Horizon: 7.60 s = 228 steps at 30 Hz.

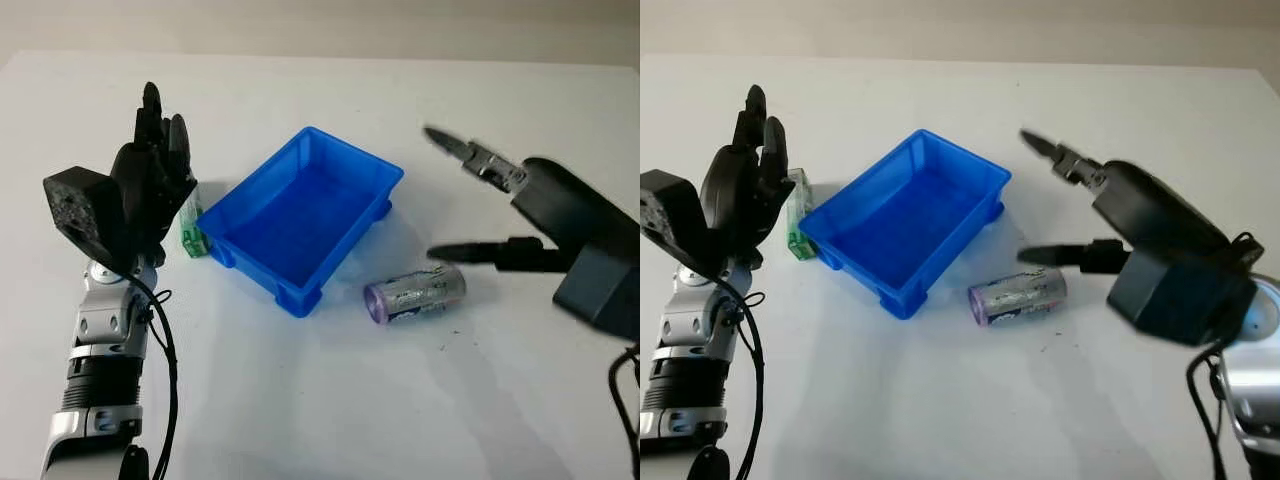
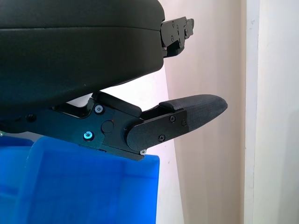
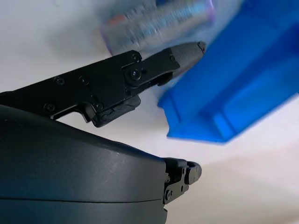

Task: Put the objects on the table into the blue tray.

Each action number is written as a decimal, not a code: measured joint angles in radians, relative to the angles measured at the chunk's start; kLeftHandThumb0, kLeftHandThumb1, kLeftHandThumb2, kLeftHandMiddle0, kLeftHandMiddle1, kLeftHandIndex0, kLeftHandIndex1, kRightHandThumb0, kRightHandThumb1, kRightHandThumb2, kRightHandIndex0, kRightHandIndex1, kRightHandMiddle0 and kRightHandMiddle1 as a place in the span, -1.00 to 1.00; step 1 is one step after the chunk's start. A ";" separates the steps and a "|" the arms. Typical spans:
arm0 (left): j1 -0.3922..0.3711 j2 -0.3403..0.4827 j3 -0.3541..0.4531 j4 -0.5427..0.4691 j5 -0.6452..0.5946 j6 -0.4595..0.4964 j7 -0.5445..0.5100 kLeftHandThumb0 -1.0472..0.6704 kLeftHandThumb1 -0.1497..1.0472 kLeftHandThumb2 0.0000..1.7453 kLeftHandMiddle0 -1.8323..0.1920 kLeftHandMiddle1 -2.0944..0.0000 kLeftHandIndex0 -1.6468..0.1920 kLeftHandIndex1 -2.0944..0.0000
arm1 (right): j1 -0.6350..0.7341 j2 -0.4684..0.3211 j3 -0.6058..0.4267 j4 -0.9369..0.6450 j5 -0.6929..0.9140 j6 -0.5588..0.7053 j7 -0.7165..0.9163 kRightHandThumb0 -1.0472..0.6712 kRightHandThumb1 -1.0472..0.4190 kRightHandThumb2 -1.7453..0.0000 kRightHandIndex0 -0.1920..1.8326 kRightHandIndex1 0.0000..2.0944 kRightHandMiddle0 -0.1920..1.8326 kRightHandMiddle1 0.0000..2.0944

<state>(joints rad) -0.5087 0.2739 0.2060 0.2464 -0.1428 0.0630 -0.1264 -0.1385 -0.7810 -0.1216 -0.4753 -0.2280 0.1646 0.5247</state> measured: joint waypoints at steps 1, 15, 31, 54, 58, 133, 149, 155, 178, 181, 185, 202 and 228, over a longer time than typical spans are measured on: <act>0.000 0.000 0.000 0.000 0.000 0.000 -0.001 -0.64 1.00 -0.19 1.00 1.00 1.00 1.00 | 0.007 -0.007 0.001 -0.019 -0.010 0.000 0.014 -0.42 -0.73 0.96 -0.67 -0.91 -0.63 -0.93; 0.000 0.000 -0.002 0.000 0.000 0.004 -0.002 -0.63 1.00 -0.18 1.00 1.00 1.00 1.00 | 0.040 -0.032 0.107 -0.075 -0.197 -0.027 0.088 -0.28 -0.67 0.94 -0.60 -0.91 -0.59 -0.94; 0.005 0.000 -0.001 -0.007 -0.001 0.007 -0.005 -0.63 1.00 -0.20 1.00 1.00 1.00 1.00 | 0.025 -0.015 0.236 0.097 -0.315 -0.169 0.044 -0.23 -0.70 0.94 -0.36 -0.81 -0.40 -0.87; 0.005 0.000 -0.002 -0.016 0.000 0.024 -0.020 -0.64 1.00 -0.20 1.00 1.00 1.00 1.00 | -0.029 0.068 0.205 0.330 -0.369 -0.510 -0.390 -0.27 -1.00 0.59 0.04 1.00 -0.26 1.00; 0.005 0.000 -0.002 -0.015 0.000 0.024 -0.022 -0.63 1.00 -0.20 1.00 1.00 1.00 1.00 | -0.069 0.078 0.180 0.330 -0.222 -0.485 -0.301 -0.26 -1.00 0.60 0.14 1.00 -0.22 1.00; 0.030 -0.061 -0.016 0.003 0.003 -0.006 0.028 -0.64 1.00 -0.21 1.00 1.00 1.00 1.00 | -0.588 0.353 0.132 1.019 0.078 -0.708 -0.438 -0.82 -1.00 0.13 -1.00 -1.00 -1.00 -1.00; 0.027 -0.028 -0.013 0.010 0.002 -0.023 -0.009 -0.64 1.00 -0.20 1.00 1.00 1.00 1.00 | -0.296 0.437 -0.057 0.793 0.368 -0.197 -0.393 -0.74 -1.00 0.10 -1.00 -1.00 -1.00 -1.00; 0.026 -0.016 -0.013 0.011 0.002 -0.020 -0.020 -0.64 1.00 -0.20 1.00 1.00 1.00 1.00 | -0.273 0.452 -0.074 0.767 0.380 -0.160 -0.400 -0.73 -1.00 0.10 -1.00 -1.00 -1.00 -1.00; -0.266 0.404 -0.141 0.160 0.412 -0.092 -0.043 -0.14 0.80 -0.95 0.74 0.89 0.73 0.87 | -0.268 0.478 -0.080 0.720 0.375 -0.150 -0.411 -0.73 -1.00 0.10 -1.00 -1.00 -1.00 -1.00; -0.280 0.492 -0.223 0.218 0.568 -0.194 -0.018 -0.11 0.77 -0.95 0.73 0.91 0.74 0.89 | -0.267 0.479 -0.081 0.717 0.376 -0.149 -0.411 -0.73 -1.00 0.09 -1.00 -1.00 -1.00 -1.00; -0.310 0.608 -0.375 0.313 0.830 -0.384 0.058 -0.07 0.69 -0.96 0.74 0.94 0.71 0.89 | -0.267 0.479 -0.081 0.716 0.376 -0.147 -0.409 -0.73 -1.00 0.09 -1.00 -1.00 -1.00 -1.00; -0.664 0.670 -1.010 0.859 1.635 -0.629 0.895 -0.13 1.00 -0.83 0.44 0.93 0.49 0.91 | -0.257 0.482 -0.090 0.712 0.378 -0.143 -0.396 -0.73 -1.00 0.09 -1.00 -1.00 -1.00 -1.00; -0.698 0.611 -1.096 0.930 1.502 -0.770 0.891 0.08 0.85 -0.94 0.37 0.93 0.39 0.92 | -0.248 0.482 -0.099 0.722 0.380 -0.151 -0.388 -0.72 -1.00 0.12 -1.00 -1.00 -1.00 -1.00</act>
<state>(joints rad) -1.2067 0.8846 -0.8896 1.1761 1.3590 -0.7071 0.7645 -0.3866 -0.2994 -0.2210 0.2471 0.1515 0.0137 0.1372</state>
